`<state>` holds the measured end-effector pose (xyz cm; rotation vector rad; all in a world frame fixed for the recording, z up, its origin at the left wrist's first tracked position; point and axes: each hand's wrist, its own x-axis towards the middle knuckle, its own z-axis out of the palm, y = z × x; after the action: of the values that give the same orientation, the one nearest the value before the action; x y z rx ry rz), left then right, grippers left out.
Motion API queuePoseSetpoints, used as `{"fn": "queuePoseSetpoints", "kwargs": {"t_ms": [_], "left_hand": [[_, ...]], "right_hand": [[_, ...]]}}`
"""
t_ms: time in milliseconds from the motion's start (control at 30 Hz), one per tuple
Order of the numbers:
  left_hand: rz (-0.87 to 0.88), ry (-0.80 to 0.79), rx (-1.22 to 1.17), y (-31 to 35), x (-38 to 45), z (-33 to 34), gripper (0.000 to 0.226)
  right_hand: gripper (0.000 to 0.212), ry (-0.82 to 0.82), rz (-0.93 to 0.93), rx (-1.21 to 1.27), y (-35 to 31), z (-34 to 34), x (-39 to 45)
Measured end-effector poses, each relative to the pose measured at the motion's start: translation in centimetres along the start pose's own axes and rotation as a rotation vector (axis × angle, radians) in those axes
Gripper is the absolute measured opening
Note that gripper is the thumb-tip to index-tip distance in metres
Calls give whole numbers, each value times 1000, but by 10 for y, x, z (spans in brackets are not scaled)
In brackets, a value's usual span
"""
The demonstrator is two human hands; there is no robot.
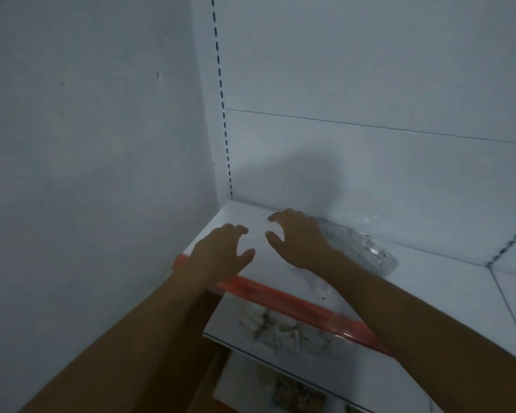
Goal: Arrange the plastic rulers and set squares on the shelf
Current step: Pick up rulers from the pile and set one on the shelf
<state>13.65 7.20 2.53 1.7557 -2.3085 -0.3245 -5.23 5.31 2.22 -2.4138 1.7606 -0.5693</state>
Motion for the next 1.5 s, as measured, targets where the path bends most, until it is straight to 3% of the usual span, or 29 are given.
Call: {"fn": "queuePoseSetpoints", "kwargs": {"t_ms": [267, 433, 867, 1200, 1333, 1500], "left_hand": [[285, -117, -19, 54, 41, 41, 52], [356, -190, -40, 83, 59, 62, 47], [574, -290, 149, 106, 92, 98, 57], [756, -207, 138, 95, 120, 98, 34], [744, -157, 113, 82, 125, 94, 34], [692, -128, 162, 65, 131, 79, 37]], "right_hand": [[45, 2, 312, -41, 75, -12, -57], [47, -6, 432, -76, 116, -22, -71], [36, -70, 486, -139, 156, -4, -73], [34, -52, 637, -89, 156, -1, -55], [40, 30, 607, -100, 152, 2, -54], [46, -51, 490, -120, 146, 3, -43]]}}
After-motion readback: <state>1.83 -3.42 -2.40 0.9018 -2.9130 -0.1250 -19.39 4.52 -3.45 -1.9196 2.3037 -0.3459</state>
